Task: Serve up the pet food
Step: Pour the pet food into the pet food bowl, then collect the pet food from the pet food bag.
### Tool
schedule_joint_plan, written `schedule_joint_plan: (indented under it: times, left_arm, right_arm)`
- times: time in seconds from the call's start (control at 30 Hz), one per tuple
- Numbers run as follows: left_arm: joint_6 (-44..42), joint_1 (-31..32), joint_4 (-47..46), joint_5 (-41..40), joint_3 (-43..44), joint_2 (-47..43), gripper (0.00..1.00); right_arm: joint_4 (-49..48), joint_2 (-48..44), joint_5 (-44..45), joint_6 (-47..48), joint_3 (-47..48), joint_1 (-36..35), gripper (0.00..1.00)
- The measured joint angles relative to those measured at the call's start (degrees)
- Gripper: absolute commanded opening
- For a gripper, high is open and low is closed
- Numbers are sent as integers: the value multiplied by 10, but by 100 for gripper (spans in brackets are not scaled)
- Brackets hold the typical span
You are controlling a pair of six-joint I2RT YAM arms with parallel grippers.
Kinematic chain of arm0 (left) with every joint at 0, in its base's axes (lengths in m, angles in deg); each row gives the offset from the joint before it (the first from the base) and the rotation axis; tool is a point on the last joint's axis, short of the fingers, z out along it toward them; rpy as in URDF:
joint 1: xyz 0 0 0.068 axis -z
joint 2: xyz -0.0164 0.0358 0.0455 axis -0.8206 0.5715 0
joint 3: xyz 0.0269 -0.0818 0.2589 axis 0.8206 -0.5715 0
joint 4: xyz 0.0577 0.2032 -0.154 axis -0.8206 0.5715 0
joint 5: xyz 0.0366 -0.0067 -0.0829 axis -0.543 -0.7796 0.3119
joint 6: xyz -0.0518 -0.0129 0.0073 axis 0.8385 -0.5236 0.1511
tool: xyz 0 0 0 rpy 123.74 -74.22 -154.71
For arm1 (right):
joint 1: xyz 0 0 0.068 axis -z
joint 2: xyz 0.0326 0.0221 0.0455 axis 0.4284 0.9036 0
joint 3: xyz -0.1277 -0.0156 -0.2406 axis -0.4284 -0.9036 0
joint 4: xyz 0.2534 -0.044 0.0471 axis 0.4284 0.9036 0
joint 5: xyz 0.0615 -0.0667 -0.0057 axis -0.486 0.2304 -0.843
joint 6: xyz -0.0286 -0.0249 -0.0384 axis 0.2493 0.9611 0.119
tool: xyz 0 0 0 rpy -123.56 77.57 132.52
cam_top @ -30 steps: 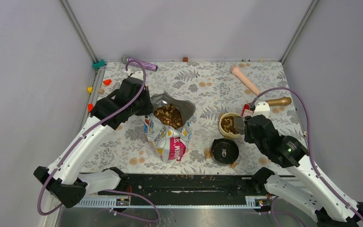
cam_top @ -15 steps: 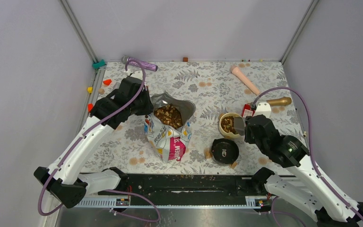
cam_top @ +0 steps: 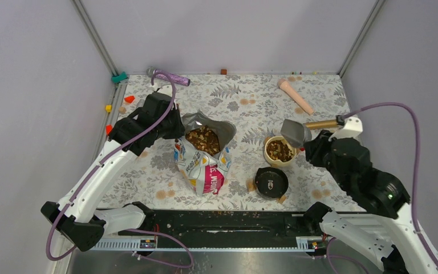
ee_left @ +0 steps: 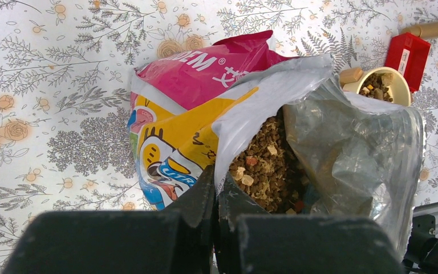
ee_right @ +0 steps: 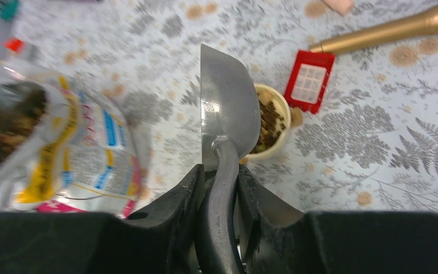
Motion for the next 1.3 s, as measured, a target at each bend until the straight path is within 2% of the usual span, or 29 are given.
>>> schedule_joint_plan:
  times: [0.13,0.3,0.5,0.63,0.83,1.1,1.2,1.3]
  left_arm:
    - [-7,0,0,0,0,0,0]
    - [-11,0,-1,0,0,0,0]
    - [-11,0,-1,0,0,0,0]
    - [-11,0,-1,0,0,0,0]
    - [-11,0,-1,0,0,0,0]
    - [-11,0,-4,2,0,0,0]
    - [-11,0,-4,2,0,0,0]
    - [-11,0,-4,2,0,0,0]
  right_arm:
    - [-5,-13,-28,-16,59,0,0]
    - [-29,8,-125,-31,112,0,0]
    - [-50,136,-293,-47,191,0,0]
    - [-13,259,-341,-48,282,-7,0]
    - [96,447,-307,-26,443,-78,0]
    - [285,700,-192,-9,708,-104,0]
    - [304,763,-174,-11,752,-115,0]
    - [298,790,-177,-17,742,-120,0]
